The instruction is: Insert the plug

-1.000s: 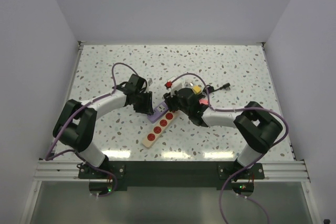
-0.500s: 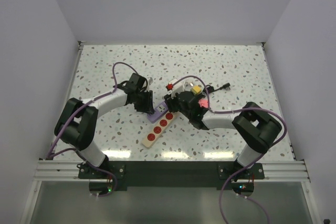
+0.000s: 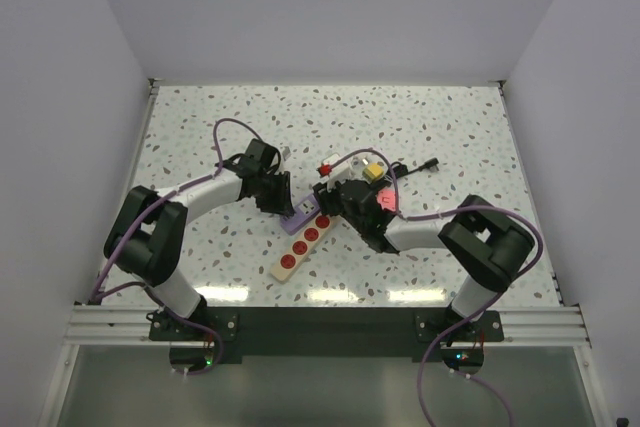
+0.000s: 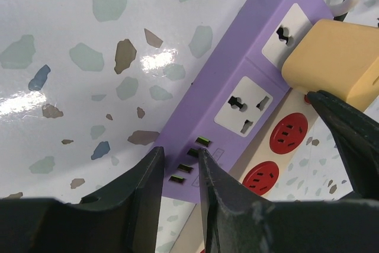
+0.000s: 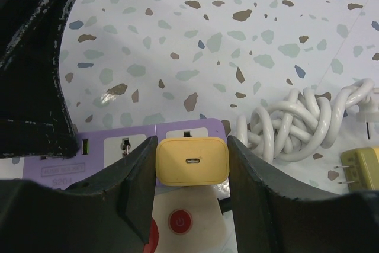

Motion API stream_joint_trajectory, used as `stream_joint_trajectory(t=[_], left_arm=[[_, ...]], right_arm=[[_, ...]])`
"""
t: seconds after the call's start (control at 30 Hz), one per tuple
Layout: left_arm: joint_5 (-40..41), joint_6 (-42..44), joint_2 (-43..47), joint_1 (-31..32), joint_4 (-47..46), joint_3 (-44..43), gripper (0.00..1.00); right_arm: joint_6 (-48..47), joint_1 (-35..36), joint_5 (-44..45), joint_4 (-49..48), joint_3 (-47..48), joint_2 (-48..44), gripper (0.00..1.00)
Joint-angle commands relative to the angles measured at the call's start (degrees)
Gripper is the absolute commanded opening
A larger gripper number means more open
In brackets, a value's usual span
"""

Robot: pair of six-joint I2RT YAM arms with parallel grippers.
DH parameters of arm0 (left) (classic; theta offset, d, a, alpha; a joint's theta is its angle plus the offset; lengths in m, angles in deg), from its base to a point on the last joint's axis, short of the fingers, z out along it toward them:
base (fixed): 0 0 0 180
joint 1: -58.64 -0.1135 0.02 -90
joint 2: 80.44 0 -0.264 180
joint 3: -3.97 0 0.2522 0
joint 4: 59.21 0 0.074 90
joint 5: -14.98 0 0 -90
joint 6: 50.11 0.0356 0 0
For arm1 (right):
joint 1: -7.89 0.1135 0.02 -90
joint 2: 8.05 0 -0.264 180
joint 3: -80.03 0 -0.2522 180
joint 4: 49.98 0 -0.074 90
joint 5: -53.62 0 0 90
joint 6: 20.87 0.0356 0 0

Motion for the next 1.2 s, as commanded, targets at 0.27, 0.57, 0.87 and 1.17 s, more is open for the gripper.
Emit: stream_joint_trajectory(t=[0.27, 0.57, 0.87, 1.17], left_arm=[[0.2, -0.7, -2.4, 0.3, 1.1, 2.5, 0.33], [-0.9, -0.8, -2.3, 0.3, 0.9, 2.5, 0.32], [-1.9, -1.4, -2.2, 0.3, 0.1, 3.4, 0.31], [-2.5, -1.5, -2.7, 0.1, -0.6, 3.2, 0.3]], right_arm=[[7.4, 6.0, -4.2, 17.9, -7.3, 6.5, 0.0], [9.2, 8.5, -2.4, 17.6, -8.4, 9.3, 0.0], [11.2, 9.0, -1.7, 17.1, -10.1, 10.9, 0.0], [13.5, 11.1, -0.2, 18.5, -10.9, 10.9, 0.0]])
